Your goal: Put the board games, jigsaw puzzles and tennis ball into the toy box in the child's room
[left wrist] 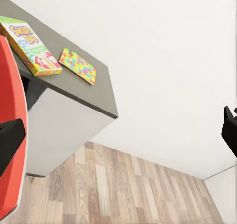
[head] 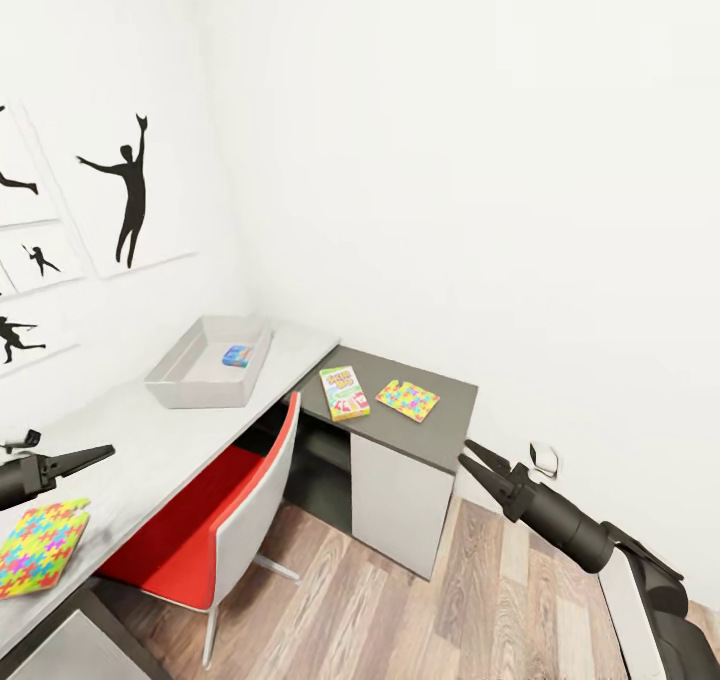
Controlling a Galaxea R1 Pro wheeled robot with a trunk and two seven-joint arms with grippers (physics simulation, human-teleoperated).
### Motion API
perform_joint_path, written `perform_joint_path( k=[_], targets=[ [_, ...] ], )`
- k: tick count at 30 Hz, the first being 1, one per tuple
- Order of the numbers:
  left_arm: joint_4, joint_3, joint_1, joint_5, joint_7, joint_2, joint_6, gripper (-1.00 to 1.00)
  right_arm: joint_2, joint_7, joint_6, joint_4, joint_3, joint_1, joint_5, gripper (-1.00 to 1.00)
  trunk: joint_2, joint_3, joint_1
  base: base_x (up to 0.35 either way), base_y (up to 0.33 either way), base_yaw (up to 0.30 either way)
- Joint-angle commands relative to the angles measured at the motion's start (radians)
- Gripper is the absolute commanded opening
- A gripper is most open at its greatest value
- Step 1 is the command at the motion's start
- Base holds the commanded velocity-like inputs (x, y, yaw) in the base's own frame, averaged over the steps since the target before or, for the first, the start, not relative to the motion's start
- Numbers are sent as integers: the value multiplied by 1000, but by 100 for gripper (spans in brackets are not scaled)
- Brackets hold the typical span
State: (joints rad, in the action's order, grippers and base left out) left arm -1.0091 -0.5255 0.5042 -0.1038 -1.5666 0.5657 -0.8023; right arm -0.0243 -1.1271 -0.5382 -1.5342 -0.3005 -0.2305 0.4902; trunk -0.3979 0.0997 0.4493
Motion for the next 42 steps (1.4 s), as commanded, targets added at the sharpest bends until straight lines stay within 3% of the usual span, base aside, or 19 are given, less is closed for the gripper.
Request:
perform_joint_path(
  k=[1,42],
  targets=[
    [0,-1,0,1,-4,0,-10,100,0,-1,-8,0,0,-1,5,100,-2,1,1,0,0,-236],
    [0,-2,0,1,-4,0,-9,100,1,3,-7,0,0,-1,3,100,-2,-41,1,0,0,-236]
  ],
)
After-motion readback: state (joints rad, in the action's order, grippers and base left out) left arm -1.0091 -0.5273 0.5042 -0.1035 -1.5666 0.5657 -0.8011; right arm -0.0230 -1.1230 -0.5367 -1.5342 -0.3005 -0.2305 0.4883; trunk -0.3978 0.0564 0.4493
